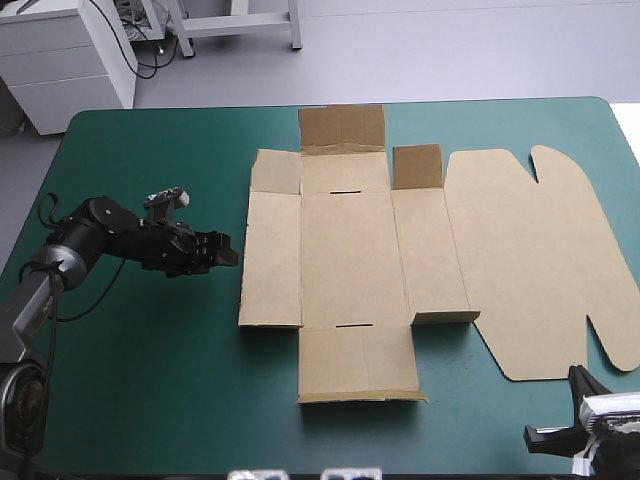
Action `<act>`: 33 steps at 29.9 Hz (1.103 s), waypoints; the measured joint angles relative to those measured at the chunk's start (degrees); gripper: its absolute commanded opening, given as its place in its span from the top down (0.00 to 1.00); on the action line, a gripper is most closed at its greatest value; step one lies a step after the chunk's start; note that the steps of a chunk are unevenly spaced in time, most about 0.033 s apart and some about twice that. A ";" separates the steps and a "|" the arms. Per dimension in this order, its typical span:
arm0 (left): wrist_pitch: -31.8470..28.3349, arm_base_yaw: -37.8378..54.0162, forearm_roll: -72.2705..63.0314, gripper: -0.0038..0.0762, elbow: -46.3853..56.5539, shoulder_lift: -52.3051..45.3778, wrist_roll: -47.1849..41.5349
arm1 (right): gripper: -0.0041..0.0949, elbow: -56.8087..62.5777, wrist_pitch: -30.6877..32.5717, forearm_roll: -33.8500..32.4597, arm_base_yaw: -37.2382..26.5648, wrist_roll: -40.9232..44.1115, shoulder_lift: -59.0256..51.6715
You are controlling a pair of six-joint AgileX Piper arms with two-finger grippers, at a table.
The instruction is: Fold the box
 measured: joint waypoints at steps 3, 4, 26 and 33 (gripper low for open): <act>0.00 0.00 0.00 0.29 0.00 0.42 -0.90 | 0.98 0.00 0.00 0.00 0.00 0.00 0.00; 0.10 0.00 0.00 0.29 0.00 0.74 -1.47 | 0.98 0.00 0.00 0.00 0.00 0.00 0.00; 3.82 -0.31 -13.29 0.29 -0.18 9.75 -4.45 | 0.98 0.00 0.05 0.00 0.00 0.00 0.00; 3.75 -4.35 -16.33 0.29 -0.77 12.54 -4.45 | 0.98 0.00 0.05 0.00 0.00 0.00 0.00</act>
